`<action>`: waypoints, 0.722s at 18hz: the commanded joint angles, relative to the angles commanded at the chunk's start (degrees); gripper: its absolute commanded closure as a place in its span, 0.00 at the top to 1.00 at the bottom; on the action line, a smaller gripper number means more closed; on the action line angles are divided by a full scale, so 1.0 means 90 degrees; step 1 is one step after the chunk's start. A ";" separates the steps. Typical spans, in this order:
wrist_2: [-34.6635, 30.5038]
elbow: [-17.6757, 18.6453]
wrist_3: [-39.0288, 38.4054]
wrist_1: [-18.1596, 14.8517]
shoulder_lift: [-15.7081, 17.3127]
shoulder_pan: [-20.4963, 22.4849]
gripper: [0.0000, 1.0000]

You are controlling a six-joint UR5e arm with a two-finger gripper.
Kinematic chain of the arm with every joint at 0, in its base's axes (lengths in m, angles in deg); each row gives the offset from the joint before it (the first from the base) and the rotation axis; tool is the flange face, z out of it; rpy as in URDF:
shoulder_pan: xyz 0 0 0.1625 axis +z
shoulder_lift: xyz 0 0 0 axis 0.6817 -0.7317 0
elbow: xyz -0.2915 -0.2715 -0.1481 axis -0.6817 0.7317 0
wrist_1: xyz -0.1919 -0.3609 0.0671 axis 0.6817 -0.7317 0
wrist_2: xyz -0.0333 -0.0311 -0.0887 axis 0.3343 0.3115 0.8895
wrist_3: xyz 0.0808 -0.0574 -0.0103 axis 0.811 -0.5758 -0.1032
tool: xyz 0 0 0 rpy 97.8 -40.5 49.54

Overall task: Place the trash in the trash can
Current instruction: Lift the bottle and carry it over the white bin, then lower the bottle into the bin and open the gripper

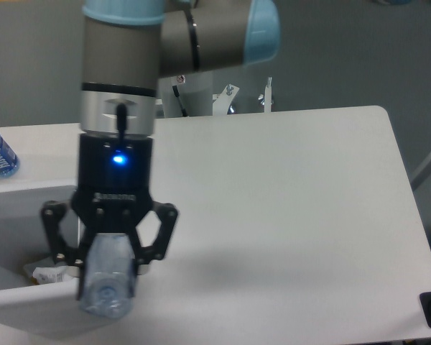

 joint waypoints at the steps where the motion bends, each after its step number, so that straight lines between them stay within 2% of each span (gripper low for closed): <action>1: 0.0010 0.0010 0.0000 0.0000 0.0010 -0.0059 0.56; 9: 0.0176 0.0107 0.0088 0.0020 -0.0224 -0.0625 0.57; 11: 0.0176 0.0176 0.0107 0.0020 -0.0234 -0.0674 0.68; 13: 0.0176 0.0244 0.0107 0.0020 -0.0215 -0.0684 1.00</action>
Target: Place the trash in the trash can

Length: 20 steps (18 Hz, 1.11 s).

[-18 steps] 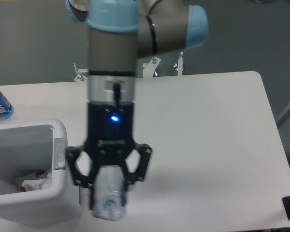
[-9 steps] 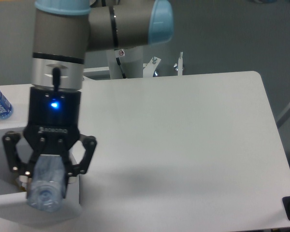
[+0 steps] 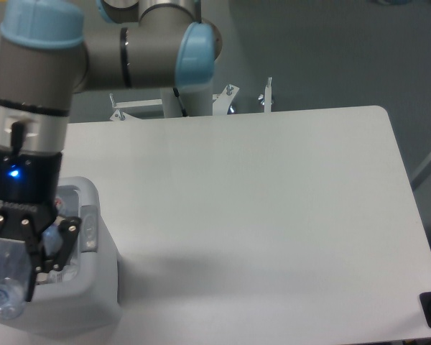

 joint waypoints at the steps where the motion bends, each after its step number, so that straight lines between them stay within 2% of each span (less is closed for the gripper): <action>1: 0.0000 0.0000 0.0000 0.0000 0.0020 0.0000 1.00; 5: -0.0019 0.0000 0.0273 0.0000 0.0059 0.0058 1.00; 8: -0.0058 0.0088 0.0312 -0.0019 0.0166 0.0341 1.00; 13: -0.0351 0.0459 0.0702 -0.0146 0.0692 0.1092 1.00; 16: -0.0459 0.0508 0.1665 -0.0652 0.0976 0.1532 1.00; 20: -0.0829 0.0518 0.3619 -0.1892 0.1269 0.2059 1.00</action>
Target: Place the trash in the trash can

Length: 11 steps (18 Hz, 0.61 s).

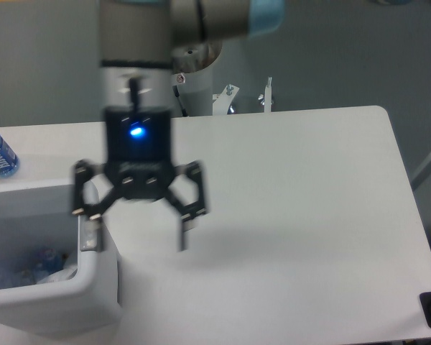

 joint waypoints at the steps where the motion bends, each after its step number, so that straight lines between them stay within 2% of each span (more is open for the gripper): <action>1: -0.0059 0.0000 0.0410 -0.0235 0.0030 0.0088 1.00; 4: -0.0400 0.0039 0.1651 -0.1025 0.0166 0.0342 1.00; 5: -0.0508 0.0068 0.2032 -0.1183 0.0215 0.0372 1.00; 7: -0.0587 0.0117 0.2435 -0.1262 0.0245 0.0489 1.00; 11: -0.0587 0.0127 0.2456 -0.1263 0.0254 0.0597 1.00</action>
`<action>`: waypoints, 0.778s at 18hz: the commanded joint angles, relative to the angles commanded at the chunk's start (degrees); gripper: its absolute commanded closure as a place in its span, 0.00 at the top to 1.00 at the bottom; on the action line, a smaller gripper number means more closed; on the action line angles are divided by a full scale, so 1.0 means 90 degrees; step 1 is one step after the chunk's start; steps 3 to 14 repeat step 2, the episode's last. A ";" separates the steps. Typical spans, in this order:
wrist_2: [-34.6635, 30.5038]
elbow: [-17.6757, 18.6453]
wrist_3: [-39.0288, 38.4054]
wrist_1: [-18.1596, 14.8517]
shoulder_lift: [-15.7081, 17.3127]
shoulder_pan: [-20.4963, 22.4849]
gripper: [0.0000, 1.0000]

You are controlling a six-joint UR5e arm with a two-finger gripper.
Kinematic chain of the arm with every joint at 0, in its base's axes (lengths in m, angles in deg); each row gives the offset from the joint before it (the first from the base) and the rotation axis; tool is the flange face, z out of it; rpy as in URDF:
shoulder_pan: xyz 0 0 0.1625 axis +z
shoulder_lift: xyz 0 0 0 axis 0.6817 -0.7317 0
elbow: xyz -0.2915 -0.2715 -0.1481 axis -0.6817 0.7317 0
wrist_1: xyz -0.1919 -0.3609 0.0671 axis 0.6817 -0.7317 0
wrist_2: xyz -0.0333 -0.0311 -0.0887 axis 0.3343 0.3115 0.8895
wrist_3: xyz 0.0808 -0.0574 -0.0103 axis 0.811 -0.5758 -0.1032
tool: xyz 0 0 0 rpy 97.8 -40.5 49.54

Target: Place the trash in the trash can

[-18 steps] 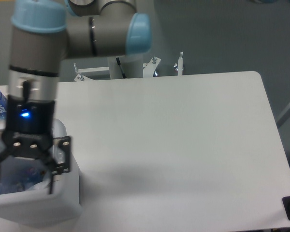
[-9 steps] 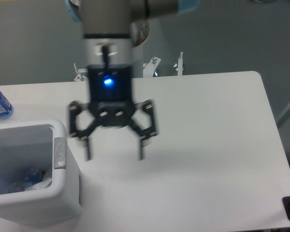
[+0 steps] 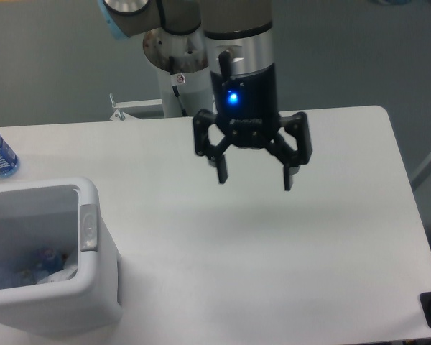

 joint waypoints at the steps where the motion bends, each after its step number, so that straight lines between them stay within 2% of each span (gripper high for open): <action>1: 0.0000 0.0000 0.0000 0.0010 0.0000 0.0000 1.00; 14: 0.0000 0.0000 0.0000 0.0010 0.0000 0.0000 1.00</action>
